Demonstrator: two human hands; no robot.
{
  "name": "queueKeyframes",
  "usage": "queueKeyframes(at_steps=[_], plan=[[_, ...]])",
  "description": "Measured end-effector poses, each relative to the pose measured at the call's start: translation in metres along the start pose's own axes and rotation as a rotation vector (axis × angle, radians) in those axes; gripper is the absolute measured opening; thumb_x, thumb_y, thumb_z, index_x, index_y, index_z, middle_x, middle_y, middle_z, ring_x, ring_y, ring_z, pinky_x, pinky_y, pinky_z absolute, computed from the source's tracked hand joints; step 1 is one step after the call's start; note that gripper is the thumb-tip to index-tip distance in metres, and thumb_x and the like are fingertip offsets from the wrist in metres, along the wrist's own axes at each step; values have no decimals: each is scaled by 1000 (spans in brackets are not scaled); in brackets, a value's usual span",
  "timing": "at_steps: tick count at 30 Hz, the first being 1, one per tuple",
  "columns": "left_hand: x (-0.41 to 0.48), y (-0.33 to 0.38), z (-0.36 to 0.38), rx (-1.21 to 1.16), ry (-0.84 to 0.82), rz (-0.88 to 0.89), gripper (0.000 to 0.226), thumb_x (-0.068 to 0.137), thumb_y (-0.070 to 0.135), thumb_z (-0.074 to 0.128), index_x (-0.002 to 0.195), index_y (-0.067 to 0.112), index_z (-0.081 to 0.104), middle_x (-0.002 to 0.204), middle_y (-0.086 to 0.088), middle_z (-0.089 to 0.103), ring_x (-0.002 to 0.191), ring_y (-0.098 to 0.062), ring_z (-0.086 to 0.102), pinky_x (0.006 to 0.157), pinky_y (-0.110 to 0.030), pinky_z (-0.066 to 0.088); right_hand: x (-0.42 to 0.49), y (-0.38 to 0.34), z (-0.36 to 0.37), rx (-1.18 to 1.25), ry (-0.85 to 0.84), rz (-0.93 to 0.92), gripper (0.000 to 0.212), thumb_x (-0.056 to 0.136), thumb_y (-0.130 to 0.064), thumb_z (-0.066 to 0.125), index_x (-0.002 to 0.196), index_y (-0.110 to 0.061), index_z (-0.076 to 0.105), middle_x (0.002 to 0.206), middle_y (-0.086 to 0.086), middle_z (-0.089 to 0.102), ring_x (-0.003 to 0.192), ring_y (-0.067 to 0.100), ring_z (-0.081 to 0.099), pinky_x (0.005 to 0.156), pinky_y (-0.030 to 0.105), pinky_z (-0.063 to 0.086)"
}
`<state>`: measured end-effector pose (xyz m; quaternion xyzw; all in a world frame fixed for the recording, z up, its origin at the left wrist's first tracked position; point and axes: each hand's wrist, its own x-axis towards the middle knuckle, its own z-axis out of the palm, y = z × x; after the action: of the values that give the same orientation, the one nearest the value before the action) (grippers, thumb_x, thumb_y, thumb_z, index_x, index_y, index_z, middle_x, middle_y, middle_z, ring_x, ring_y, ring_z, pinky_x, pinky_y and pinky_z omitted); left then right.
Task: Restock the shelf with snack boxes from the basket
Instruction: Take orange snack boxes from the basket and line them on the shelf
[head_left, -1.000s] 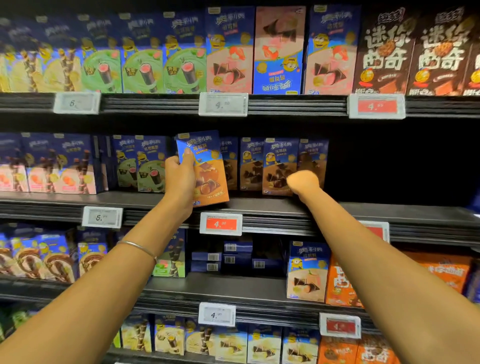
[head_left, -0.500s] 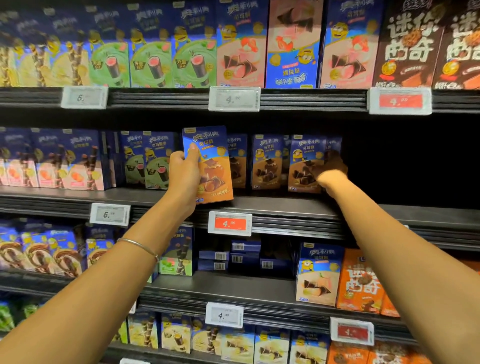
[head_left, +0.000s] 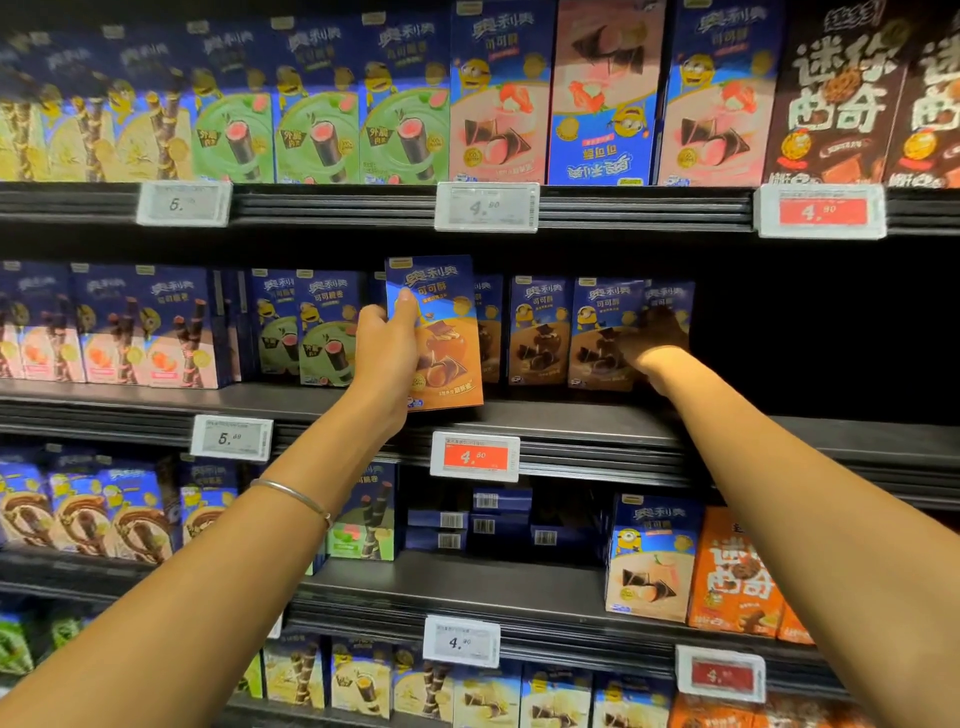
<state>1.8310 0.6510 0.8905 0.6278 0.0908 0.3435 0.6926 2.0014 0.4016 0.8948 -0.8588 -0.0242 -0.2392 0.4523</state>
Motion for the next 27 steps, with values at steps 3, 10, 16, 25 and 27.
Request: queueKeyframes(at_steps=[3,10,16,25,27], plan=[[-2,1,3,-8,-17,-19,39,111,48,45,129,14,47,112,-11,69,94,-25,69,94,-52,60,0,1,-2,-21,13,-2,44,97,-25,64,136,-7,55,141,19,57,126,37,56,105,44,46],[-2,-6,17,24,-64,-32,50,111,50,46,140,9,44,86,-3,65,78,-18,70,76,-39,60,-13,-1,-8,-14,99,58,45,98,-31,61,136,-6,54,138,19,58,125,36,56,102,40,48],[-9,0,54,1,-136,-35,36,111,36,47,136,10,45,95,-4,67,70,-12,72,65,-30,58,-81,-32,-17,426,-117,-175,48,77,-63,65,92,-18,64,93,-2,69,88,16,66,73,29,51],[-14,10,116,464,-262,282,41,112,39,38,143,17,54,144,-22,59,125,-41,59,96,-39,43,-80,-12,-58,538,-287,-76,35,89,-17,75,120,-11,62,112,10,74,95,20,75,78,39,63],[-4,9,116,727,-335,496,55,102,38,45,156,31,41,160,-15,44,140,-41,47,109,-43,41,-66,6,-75,547,-168,-27,32,87,-9,74,117,-12,62,112,14,73,100,30,73,88,50,60]])
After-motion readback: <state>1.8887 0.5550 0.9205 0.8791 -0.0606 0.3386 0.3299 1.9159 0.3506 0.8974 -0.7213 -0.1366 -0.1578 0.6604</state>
